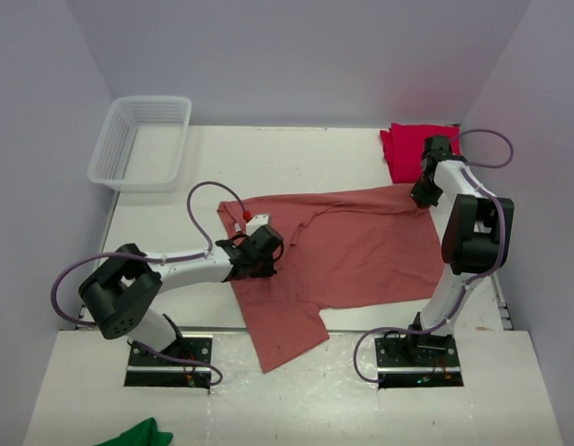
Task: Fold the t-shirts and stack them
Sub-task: Fold the flattened tshirt in 1/3 of the way
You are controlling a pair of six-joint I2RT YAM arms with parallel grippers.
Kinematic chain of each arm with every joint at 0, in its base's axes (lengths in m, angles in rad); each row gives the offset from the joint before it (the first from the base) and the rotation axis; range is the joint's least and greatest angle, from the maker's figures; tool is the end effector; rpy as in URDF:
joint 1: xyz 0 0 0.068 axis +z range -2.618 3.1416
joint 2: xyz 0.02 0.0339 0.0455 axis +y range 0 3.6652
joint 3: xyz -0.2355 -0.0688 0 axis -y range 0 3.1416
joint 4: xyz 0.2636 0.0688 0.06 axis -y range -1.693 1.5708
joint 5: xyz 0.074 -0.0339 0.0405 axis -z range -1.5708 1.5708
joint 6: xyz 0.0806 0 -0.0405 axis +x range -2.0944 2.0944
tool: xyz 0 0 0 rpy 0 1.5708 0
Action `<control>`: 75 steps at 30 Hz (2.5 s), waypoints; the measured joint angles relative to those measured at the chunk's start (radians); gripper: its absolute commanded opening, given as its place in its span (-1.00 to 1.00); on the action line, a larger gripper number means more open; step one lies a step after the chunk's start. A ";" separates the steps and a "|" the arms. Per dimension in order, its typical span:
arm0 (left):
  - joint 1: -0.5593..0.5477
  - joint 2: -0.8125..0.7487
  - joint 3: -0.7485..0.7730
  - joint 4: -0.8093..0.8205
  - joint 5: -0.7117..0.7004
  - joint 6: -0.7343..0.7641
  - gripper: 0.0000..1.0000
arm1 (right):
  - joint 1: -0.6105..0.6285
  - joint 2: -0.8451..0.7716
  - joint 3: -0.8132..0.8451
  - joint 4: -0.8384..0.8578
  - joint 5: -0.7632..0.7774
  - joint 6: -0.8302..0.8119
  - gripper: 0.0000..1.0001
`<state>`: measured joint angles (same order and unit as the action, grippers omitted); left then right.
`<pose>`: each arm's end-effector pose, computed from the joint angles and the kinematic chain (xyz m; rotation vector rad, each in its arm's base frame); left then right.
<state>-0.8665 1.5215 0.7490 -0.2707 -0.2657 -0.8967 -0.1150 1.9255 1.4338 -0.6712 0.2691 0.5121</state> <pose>0.2204 -0.2267 0.0766 -0.1325 2.5862 -0.3195 0.4174 -0.0698 0.1235 0.8980 2.5263 -0.2463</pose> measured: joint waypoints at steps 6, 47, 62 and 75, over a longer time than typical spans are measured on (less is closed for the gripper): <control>0.000 -0.021 0.001 -0.010 0.000 -0.002 -0.45 | 0.009 0.000 0.000 0.000 -0.002 0.000 -1.00; -0.031 -0.350 0.047 -0.332 -0.166 -0.100 -1.00 | 0.014 -0.037 0.036 0.005 0.081 -0.028 -1.00; -0.031 -0.357 -0.002 -0.329 -0.134 -0.111 -1.00 | 0.005 -0.050 0.075 -0.022 0.089 -0.035 -1.00; -0.031 -0.320 -0.010 -0.296 -0.107 -0.089 -1.00 | 0.003 -0.014 0.070 -0.024 0.087 -0.033 -1.00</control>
<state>-0.8974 1.2018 0.7387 -0.5671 -0.3729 -0.9855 -0.1123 1.9110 1.5036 -0.6956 0.3565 0.4793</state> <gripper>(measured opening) 0.006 0.007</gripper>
